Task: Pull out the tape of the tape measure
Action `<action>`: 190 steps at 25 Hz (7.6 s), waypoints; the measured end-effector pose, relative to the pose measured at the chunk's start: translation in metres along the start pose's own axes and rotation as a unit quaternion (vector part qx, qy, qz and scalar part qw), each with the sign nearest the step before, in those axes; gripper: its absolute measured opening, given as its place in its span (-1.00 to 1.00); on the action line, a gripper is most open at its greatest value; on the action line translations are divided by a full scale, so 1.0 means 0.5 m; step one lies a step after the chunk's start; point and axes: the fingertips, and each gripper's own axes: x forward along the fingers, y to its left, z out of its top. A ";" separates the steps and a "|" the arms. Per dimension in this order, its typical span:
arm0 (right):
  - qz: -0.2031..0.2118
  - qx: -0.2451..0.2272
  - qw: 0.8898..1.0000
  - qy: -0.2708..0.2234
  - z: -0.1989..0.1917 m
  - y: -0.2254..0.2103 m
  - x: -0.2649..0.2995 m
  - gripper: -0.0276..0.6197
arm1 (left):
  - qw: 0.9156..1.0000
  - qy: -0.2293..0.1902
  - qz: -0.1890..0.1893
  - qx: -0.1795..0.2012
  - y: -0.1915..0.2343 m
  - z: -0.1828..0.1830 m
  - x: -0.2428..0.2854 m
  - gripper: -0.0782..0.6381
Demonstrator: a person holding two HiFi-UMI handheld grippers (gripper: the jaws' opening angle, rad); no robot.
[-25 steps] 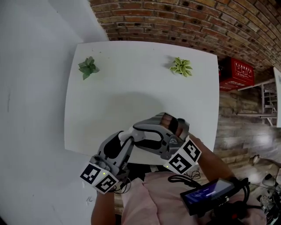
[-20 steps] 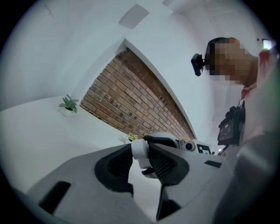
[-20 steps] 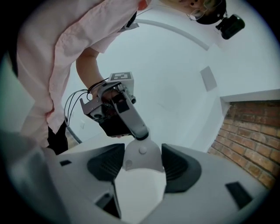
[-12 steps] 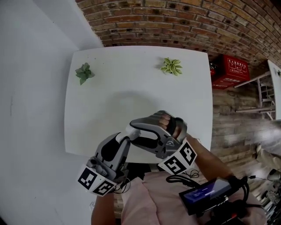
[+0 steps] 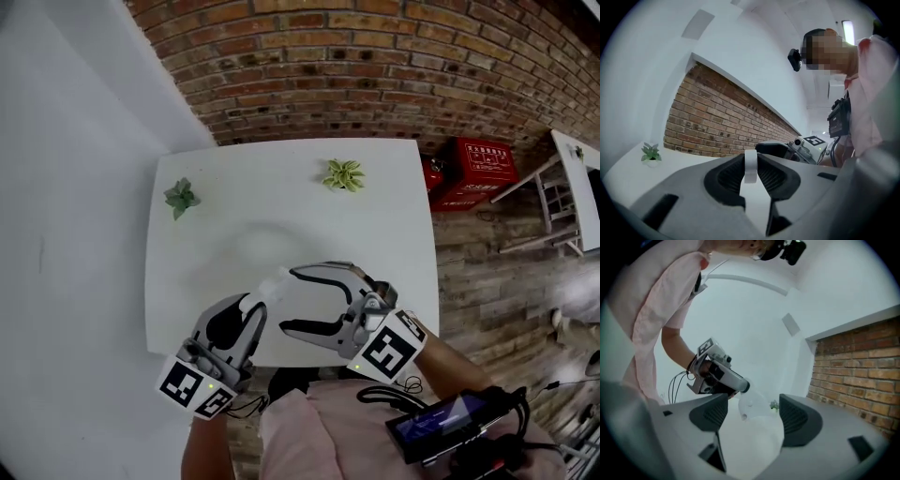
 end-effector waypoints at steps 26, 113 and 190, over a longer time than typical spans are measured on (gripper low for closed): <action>-0.049 0.361 0.930 -0.057 0.008 -0.060 -0.056 -0.55 | 0.986 0.025 -0.112 0.117 -0.072 0.002 -0.008 -0.53; -0.002 0.582 0.810 -0.069 -0.044 -0.085 -0.110 -0.81 | 0.955 0.078 -0.160 0.238 -0.099 -0.011 -0.013 -0.54; -0.066 0.556 0.823 -0.099 -0.044 -0.168 -0.214 -0.81 | 0.959 0.138 -0.131 0.210 -0.029 -0.060 -0.094 -0.54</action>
